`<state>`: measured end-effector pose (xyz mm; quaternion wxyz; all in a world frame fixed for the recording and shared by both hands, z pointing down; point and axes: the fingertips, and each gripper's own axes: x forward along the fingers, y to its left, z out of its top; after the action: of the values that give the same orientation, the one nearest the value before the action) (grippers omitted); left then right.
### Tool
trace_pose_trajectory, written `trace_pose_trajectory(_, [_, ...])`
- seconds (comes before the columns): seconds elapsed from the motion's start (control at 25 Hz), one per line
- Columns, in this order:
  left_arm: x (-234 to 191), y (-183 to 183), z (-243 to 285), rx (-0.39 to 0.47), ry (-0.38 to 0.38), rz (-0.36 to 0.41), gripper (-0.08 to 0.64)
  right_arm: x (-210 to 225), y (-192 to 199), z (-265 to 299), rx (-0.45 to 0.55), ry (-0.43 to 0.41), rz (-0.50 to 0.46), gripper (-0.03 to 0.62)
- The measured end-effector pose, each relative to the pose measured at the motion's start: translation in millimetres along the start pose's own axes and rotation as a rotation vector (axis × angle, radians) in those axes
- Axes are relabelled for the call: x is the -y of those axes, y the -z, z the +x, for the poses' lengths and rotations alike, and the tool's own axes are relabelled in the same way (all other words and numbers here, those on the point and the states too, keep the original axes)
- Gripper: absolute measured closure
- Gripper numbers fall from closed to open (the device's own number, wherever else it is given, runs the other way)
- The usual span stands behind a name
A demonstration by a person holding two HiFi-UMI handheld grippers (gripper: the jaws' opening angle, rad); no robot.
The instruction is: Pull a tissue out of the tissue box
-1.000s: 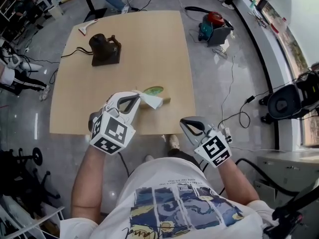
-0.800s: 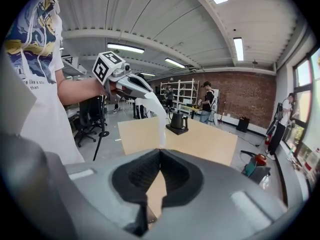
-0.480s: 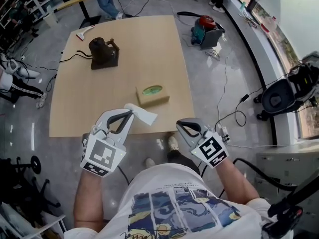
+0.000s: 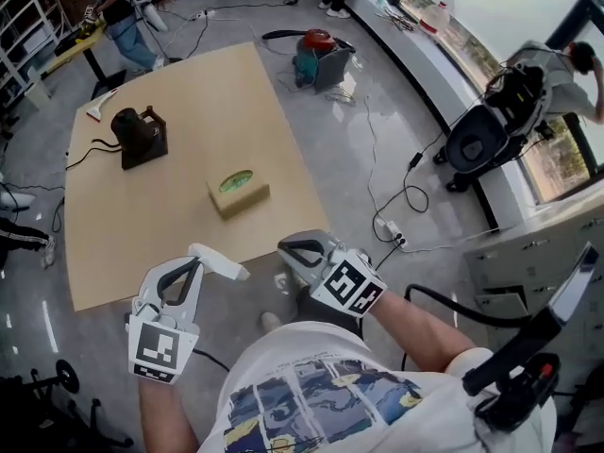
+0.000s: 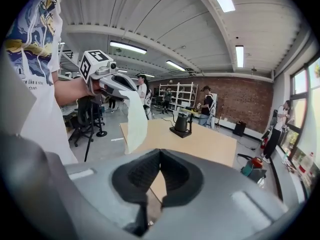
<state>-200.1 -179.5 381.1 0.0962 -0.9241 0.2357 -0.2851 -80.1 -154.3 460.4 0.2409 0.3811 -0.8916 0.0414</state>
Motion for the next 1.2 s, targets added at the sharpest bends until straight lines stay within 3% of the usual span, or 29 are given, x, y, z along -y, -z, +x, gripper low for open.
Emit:
trace_pose_trajectory(0.52, [28.6, 5.8, -3.8, 0.032, 0.055, 0.032, 0.554, -20.8, 13.2, -12.9, -0.033, 0.064, -0.01, 0.589])
trace_pose_trajectory(1.2, [37.7, 4.4, -0.8, 0.031, 0.067, 0.026, 0.554, -25.7, 16.7, -13.3, -0.043, 0.064, -0.035, 0.589])
